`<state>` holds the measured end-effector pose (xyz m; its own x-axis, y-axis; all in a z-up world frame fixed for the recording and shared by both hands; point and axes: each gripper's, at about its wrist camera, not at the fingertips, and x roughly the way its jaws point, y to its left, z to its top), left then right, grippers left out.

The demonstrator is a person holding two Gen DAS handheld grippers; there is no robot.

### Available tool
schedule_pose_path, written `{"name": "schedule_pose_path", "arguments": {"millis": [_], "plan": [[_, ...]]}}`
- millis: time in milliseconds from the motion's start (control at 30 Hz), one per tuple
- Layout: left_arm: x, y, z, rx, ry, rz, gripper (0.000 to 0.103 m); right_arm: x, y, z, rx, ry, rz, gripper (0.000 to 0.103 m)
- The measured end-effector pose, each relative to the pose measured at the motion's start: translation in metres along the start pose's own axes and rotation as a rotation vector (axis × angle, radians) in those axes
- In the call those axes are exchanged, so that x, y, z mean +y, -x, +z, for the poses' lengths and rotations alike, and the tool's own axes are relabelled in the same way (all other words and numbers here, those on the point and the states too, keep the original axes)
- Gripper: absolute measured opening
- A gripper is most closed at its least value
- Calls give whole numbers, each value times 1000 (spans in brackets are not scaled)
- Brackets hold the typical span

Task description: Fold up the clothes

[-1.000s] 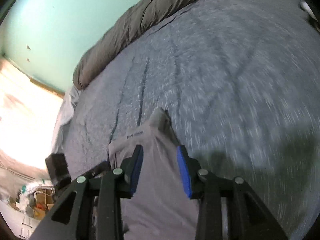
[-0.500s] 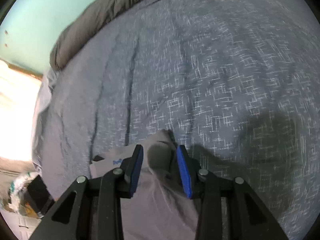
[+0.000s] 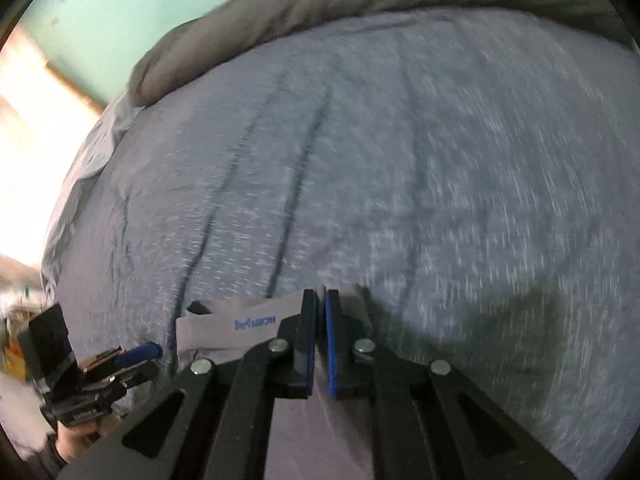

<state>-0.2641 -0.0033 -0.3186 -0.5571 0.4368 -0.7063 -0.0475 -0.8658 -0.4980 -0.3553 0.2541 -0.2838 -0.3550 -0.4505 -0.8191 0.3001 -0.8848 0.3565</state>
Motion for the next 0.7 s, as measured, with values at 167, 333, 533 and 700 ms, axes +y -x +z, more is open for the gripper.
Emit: {"name": "schedule_pose_path", "arguments": {"millis": [167,333,533,700], "plan": [[0,-1,-1,4,0,-4,38,1,-19,9,36,79,-39,4],[6,-1,-1,6,15,-3,38,-21,-31,5,50,86,-55,4],[5,-1,-1,4,19,-2,38,-31,-30,3,25,25,-31,8],[2,-5,-1,12,20,-5,38,-36,-21,3,-10,-12,-9,10]]}}
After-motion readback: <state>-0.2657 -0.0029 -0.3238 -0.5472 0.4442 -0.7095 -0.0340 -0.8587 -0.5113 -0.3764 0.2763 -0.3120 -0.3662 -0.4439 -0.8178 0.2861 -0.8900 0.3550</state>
